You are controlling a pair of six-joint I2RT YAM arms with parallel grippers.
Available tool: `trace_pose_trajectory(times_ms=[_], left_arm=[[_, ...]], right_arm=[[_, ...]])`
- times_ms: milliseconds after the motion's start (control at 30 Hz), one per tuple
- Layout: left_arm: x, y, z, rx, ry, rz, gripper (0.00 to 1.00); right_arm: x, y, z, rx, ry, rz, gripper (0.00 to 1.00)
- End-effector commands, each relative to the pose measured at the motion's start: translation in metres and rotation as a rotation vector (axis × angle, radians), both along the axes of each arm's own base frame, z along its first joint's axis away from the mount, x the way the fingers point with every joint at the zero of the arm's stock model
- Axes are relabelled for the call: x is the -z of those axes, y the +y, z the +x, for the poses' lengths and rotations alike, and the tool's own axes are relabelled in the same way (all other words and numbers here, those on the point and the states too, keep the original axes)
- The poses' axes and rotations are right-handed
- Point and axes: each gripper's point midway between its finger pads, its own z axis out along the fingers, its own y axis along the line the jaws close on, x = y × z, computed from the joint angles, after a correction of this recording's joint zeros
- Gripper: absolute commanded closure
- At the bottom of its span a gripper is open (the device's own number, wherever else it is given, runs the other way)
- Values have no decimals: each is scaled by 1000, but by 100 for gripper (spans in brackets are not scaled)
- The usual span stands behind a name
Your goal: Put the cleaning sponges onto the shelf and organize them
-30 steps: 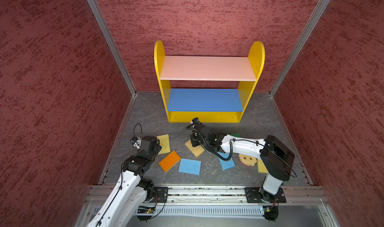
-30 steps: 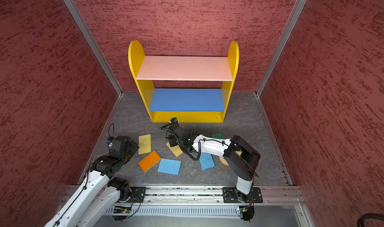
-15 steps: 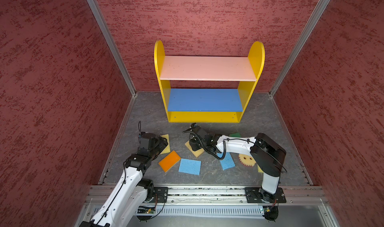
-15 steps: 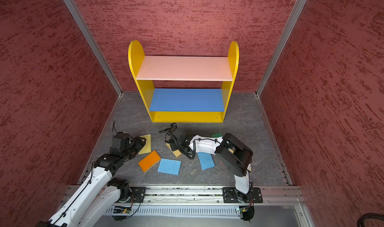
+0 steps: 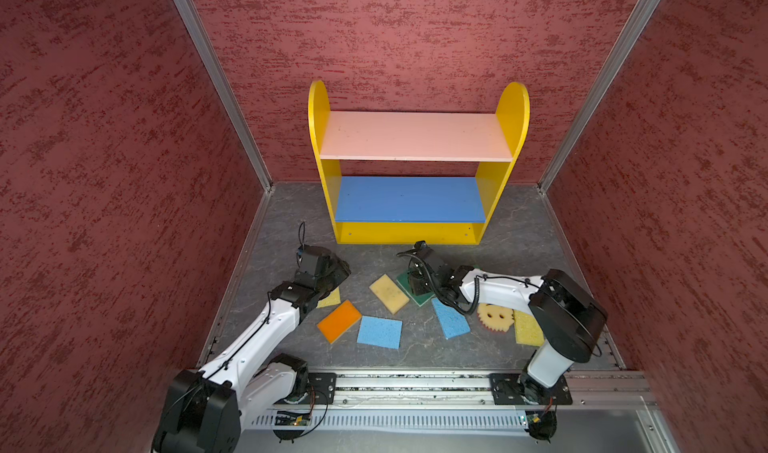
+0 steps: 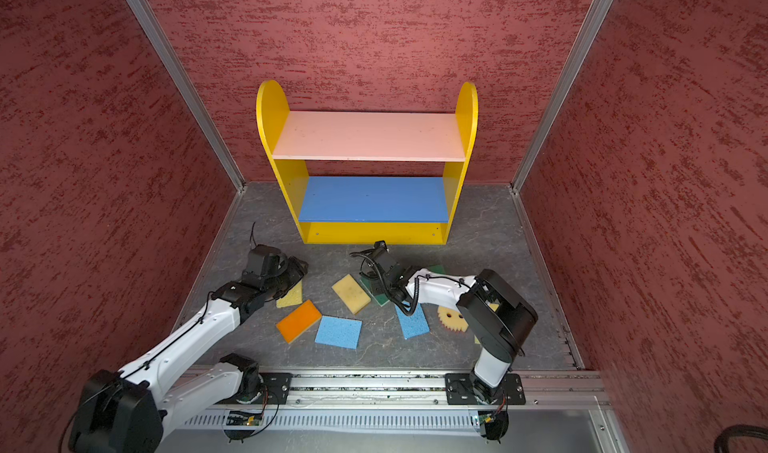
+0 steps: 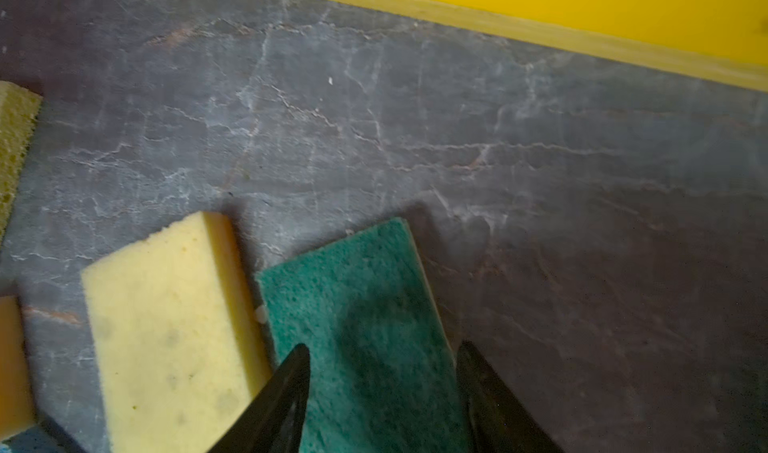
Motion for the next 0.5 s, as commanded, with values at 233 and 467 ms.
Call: trace_pose_trajectory(times_ms=[233, 467], left_arm=[[11, -40, 15, 106, -18, -13, 43], [18, -47, 17, 113, -4, -17, 44]], right_arm=[[-24, 23, -4, -98, -49, 33, 44], [-41, 67, -28, -258, -93, 76, 44]])
